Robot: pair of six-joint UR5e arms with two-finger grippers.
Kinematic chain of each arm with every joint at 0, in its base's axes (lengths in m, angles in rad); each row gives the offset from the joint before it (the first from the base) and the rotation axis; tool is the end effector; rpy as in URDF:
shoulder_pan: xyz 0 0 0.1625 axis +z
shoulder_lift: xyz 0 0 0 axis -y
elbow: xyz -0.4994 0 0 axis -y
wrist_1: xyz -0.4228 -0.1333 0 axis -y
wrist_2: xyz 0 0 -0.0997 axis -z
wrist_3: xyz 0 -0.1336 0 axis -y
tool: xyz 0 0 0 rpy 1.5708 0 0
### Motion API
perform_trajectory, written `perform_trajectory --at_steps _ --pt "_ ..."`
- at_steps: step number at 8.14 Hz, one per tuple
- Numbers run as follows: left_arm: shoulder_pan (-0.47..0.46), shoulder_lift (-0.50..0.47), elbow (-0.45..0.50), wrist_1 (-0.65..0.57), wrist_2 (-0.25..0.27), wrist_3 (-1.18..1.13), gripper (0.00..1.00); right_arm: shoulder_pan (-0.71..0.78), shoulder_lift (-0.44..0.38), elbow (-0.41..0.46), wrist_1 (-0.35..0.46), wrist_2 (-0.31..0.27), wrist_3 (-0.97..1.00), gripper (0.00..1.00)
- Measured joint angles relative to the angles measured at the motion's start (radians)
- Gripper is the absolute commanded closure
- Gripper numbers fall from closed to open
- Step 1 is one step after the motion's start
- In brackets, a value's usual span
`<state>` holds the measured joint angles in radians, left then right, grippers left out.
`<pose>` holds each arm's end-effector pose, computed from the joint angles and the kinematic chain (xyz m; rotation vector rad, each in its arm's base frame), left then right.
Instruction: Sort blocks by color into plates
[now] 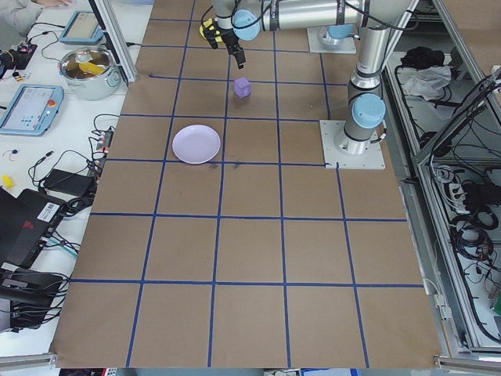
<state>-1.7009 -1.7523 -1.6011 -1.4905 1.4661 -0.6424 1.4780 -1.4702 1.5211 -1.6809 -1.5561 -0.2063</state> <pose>-0.2219 -0.5609 0.4200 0.7917 -2.9809 -0.2490 0.0810 -0.5899 0.5104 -0.1785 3.1294 -0.0952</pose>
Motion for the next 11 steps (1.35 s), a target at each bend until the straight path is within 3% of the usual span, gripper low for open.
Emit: perform_trajectory --at_steps 3,11 --pt "-0.017 -0.052 -0.044 0.026 -0.057 -0.081 0.00 -0.001 -0.002 0.002 0.000 -0.001 -0.002 0.00" --pt "-0.076 -0.230 -0.084 0.288 -0.040 -0.010 0.00 -0.001 -0.005 0.017 -0.005 -0.044 -0.002 0.00"
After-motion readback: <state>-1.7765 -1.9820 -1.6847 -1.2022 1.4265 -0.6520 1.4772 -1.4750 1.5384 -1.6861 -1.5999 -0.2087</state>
